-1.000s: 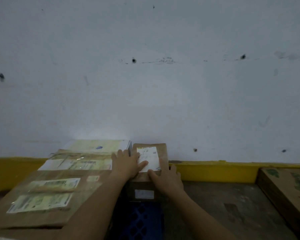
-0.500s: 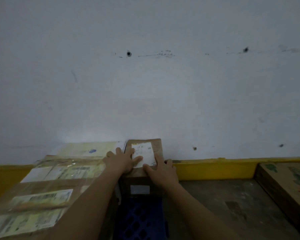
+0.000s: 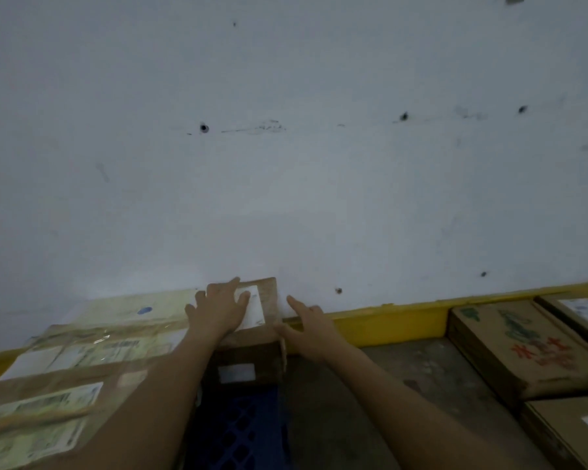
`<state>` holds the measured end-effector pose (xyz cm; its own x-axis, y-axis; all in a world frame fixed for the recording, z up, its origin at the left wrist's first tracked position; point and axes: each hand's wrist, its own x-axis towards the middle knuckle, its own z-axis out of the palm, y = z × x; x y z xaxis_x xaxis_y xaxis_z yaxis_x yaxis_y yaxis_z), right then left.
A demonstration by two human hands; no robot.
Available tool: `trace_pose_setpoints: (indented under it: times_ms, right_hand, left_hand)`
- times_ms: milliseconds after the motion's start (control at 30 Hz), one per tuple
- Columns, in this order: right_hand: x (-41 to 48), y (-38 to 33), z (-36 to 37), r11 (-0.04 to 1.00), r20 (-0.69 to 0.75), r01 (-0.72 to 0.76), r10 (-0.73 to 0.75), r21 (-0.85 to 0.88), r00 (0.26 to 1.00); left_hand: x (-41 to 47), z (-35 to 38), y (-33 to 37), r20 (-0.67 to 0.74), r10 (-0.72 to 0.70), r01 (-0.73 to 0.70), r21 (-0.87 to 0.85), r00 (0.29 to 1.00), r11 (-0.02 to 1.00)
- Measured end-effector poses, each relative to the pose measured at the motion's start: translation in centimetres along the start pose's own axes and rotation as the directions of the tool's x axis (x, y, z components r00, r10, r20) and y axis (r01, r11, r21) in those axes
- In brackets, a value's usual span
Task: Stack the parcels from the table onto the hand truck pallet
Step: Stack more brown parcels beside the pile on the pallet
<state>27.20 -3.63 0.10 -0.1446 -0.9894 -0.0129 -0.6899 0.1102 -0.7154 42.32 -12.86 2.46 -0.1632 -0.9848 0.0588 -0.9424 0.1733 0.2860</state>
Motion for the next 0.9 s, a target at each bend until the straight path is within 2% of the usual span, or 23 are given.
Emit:
trace_pose_setpoints:
  times_ms: [167, 267, 467, 533, 700, 900]
  right_hand:
    - [-4.0, 3.6, -5.9, 1.000, -0.043, -0.015, 0.015, -0.014, 0.999]
    - [-8.0, 6.8, -10.6, 0.998, -0.075, -0.038, 0.034, -0.052, 0.997]
    - [-16.6, 15.3, -21.2, 0.992, -0.165, -0.108, 0.097, -0.058, 0.981]
    - [-19.5, 19.2, -25.1, 0.993, -0.202, -0.105, 0.092, -0.057, 0.975]
    - [-26.7, 29.4, -35.1, 0.970, -0.279, -0.138, 0.079, -0.198, 0.957]
    - [-34.9, 38.5, -43.0, 0.929, -0.386, -0.275, 0.165, -0.248, 0.907]
  left_hand:
    - [-2.1, 0.5, 6.4, -0.036, 0.174, -0.174, 0.010, 0.984, 0.985]
    - [-5.1, 0.9, 11.9, -0.016, 0.182, -0.183, -0.109, 0.983, 0.977]
    - [-11.7, 3.7, 26.2, -0.039, 0.344, -0.344, -0.196, 0.938, 0.918]
    - [-14.3, 5.5, 31.8, -0.053, 0.364, -0.366, -0.224, 0.930, 0.903]
    - [-21.6, 10.5, 45.4, -0.004, 0.428, -0.403, -0.345, 0.904, 0.848]
    - [-29.3, 15.0, 56.9, 0.117, 0.482, -0.384, -0.458, 0.868, 0.802]
